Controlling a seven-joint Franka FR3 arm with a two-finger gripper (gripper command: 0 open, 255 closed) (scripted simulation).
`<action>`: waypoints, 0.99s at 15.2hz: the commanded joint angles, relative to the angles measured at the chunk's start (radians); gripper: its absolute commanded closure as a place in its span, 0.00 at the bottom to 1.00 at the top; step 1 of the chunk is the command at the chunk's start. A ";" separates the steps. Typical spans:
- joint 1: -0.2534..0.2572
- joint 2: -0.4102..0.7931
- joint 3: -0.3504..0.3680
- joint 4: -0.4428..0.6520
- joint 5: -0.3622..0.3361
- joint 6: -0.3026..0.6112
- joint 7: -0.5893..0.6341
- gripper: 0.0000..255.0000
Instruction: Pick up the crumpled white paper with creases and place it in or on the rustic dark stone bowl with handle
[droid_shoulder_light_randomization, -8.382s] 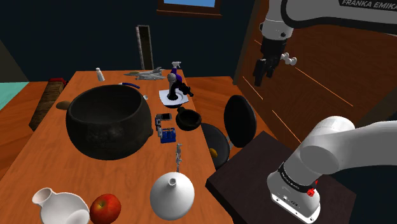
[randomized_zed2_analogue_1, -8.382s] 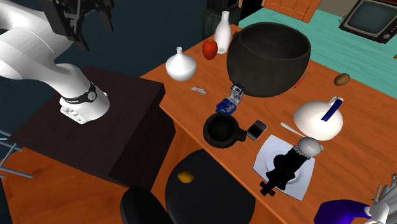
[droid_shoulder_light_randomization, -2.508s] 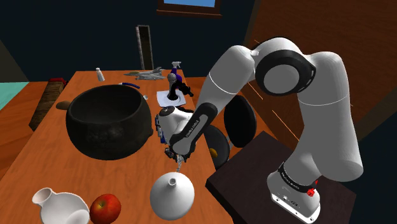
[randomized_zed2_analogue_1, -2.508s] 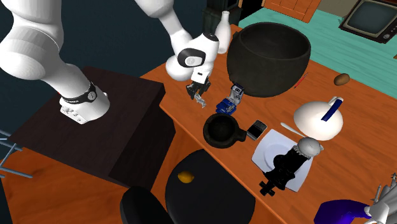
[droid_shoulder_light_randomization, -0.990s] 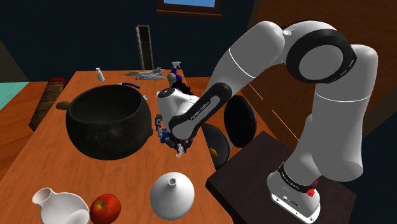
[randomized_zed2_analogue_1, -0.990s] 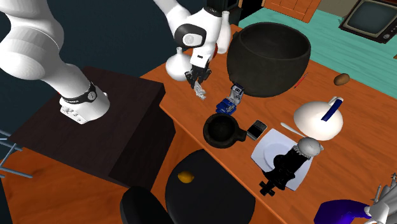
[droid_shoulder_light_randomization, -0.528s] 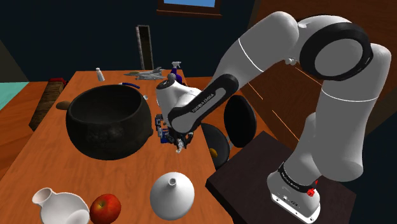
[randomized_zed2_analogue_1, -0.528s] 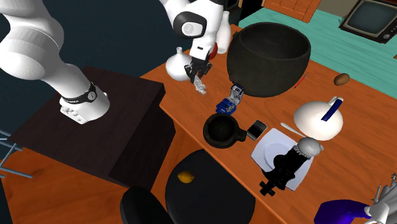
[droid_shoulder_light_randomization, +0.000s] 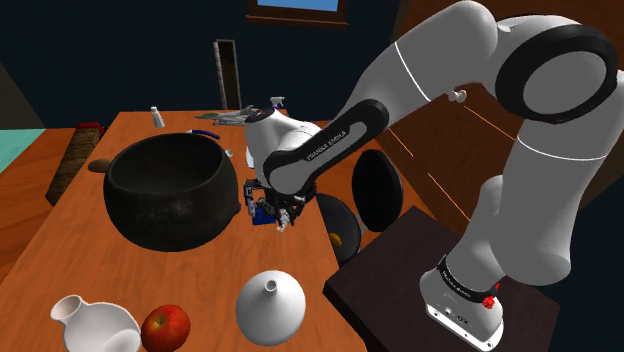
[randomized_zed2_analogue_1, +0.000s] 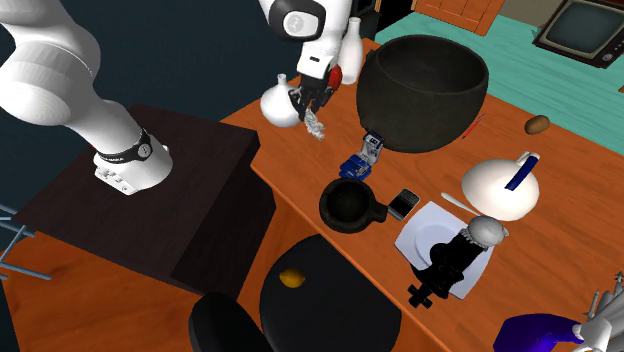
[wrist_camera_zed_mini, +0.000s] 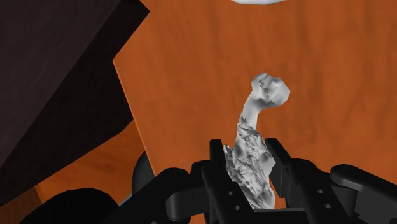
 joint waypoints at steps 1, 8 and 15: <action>-0.014 0.001 -0.010 0.012 -0.003 -0.012 -0.022 1.00; -0.109 0.066 -0.074 0.118 -0.018 -0.046 -0.171 1.00; -0.203 0.167 -0.124 0.281 -0.020 -0.099 -0.313 1.00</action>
